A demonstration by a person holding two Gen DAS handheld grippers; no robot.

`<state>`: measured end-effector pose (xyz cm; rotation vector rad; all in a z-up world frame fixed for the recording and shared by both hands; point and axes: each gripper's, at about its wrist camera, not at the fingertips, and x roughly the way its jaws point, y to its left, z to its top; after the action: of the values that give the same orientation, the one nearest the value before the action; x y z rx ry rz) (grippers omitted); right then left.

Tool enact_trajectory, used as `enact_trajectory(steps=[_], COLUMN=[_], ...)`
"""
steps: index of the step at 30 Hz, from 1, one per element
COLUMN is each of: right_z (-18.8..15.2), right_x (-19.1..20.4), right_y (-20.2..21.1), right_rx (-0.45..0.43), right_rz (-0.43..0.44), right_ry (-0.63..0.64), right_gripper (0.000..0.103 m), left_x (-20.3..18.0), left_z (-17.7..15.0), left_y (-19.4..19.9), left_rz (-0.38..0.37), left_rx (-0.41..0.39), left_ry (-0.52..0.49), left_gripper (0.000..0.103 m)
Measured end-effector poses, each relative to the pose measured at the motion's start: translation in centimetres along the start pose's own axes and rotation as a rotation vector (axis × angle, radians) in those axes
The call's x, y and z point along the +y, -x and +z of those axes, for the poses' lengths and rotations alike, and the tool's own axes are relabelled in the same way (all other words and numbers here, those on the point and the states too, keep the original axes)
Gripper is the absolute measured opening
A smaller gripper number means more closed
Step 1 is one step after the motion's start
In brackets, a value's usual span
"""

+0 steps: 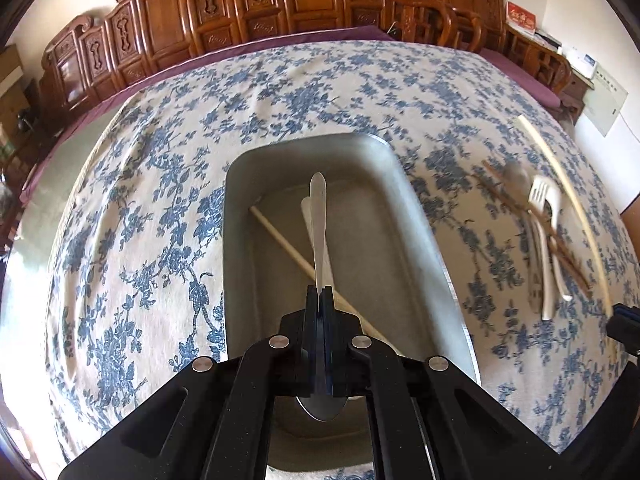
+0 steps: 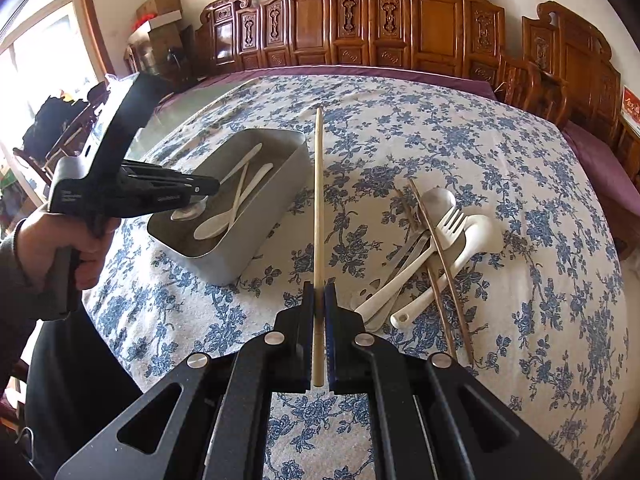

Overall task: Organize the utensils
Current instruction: 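Place the metal spoon in the tray and open the left gripper while the right carries the chopstick, then lower the chopstick into the tray and open the right gripper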

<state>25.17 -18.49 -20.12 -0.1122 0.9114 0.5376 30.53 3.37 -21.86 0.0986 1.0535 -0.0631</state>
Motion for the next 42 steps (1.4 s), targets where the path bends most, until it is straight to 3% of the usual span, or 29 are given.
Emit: enact_trajectory(steps=[11,17,28,42], right_z=[-0.1,-0.1,1.5,5.9], right_x=[0.0,0.1,2.9,8.2], right_y=[-0.4,-0.5,-0.9,-5.6], right_rx=[0.006,0.006,0.001,0.044], right_rz=[0.007,0.006,0.028,0.094], right_ry=[-0.001,0.002,0.027,0.021], right_gripper=[0.006,0.006,0.006,0.006], left_x=[0.3,0.6,2.1,6.1], left_z=[-0.3,-0.2,-0.4,-2.0], left_y=[-2.0,-2.1,2.0,6.8], left_rz=[0.03,0.005,-0.037,-0.066], left_rx=[0.05,0.063,-0.029,-0.129], left_ry=[-0.007,0.016,0.032,0.069], left_gripper=[0.002,0.002,0.002,0.002])
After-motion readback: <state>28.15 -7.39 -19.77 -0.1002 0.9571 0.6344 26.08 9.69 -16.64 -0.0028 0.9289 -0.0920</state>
